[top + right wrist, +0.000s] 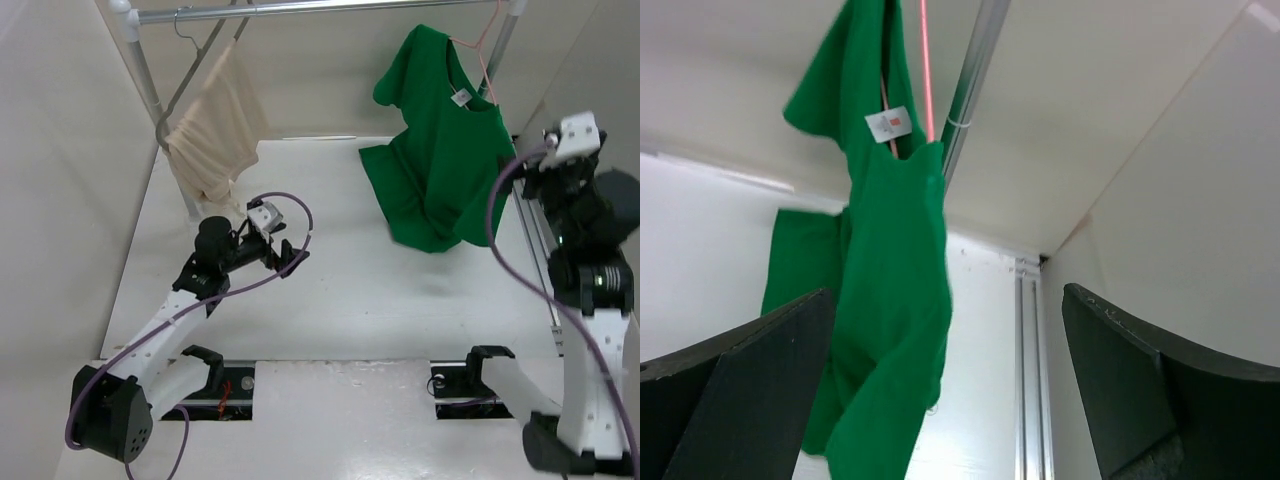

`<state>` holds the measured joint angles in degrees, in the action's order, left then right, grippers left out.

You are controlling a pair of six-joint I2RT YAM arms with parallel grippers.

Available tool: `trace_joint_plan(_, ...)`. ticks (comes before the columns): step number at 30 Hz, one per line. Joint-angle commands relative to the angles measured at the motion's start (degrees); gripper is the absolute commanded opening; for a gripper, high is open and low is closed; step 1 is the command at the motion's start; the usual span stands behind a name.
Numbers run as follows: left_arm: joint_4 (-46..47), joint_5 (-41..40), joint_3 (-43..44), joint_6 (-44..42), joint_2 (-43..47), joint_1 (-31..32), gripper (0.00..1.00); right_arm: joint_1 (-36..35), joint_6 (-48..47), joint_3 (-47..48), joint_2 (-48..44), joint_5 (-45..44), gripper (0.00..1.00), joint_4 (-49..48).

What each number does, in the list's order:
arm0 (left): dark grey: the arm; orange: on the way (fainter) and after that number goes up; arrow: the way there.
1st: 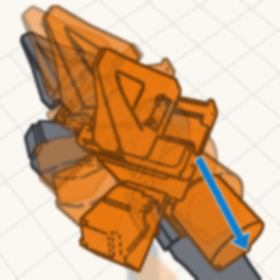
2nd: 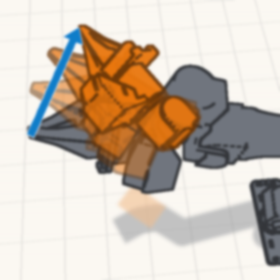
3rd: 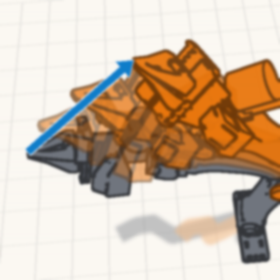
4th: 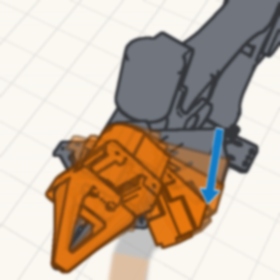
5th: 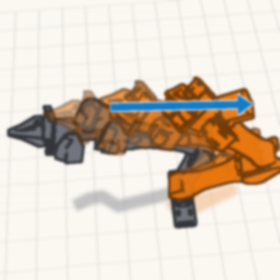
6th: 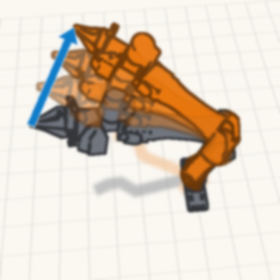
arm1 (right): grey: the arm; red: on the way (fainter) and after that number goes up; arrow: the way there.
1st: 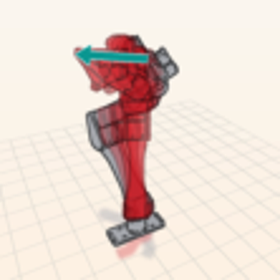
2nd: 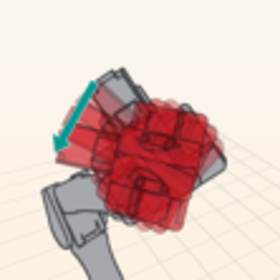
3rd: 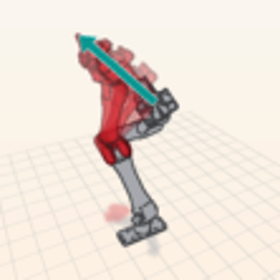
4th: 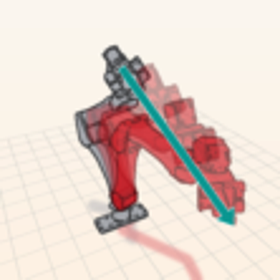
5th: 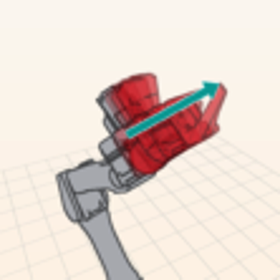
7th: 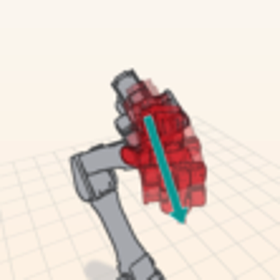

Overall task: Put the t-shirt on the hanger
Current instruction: Hang the hanger with tshirt onto the clothesline

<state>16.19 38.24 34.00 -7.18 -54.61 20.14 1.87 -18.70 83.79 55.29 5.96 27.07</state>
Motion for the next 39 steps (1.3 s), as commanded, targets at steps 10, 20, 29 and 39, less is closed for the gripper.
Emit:
trace_joint_plan(10,13.51,-12.83,-11.32,8.22,1.00,-0.10,1.00,0.33,27.11,-38.95,-30.66,-9.10,1.00,9.31)
trace_joint_plan(20,3.74,-25.85,-0.41,10.70,-4.10,1.30,1.00,0.33,29.68,-33.43,-43.78,-19.57,1.00,19.40)
trace_joint_plan(29,16.96,-20.75,-10.80,12.71,-3.13,1.30,1.00,0.33,29.53,-33.95,-42.89,-24.41,1.00,24.08)
trace_joint_plan(39,16.95,-14.95,-15.18,16.23,-4.81,1.92,1.00,0.33,25.39,-34.48,-41.93,-23.18,1.00,21.98)
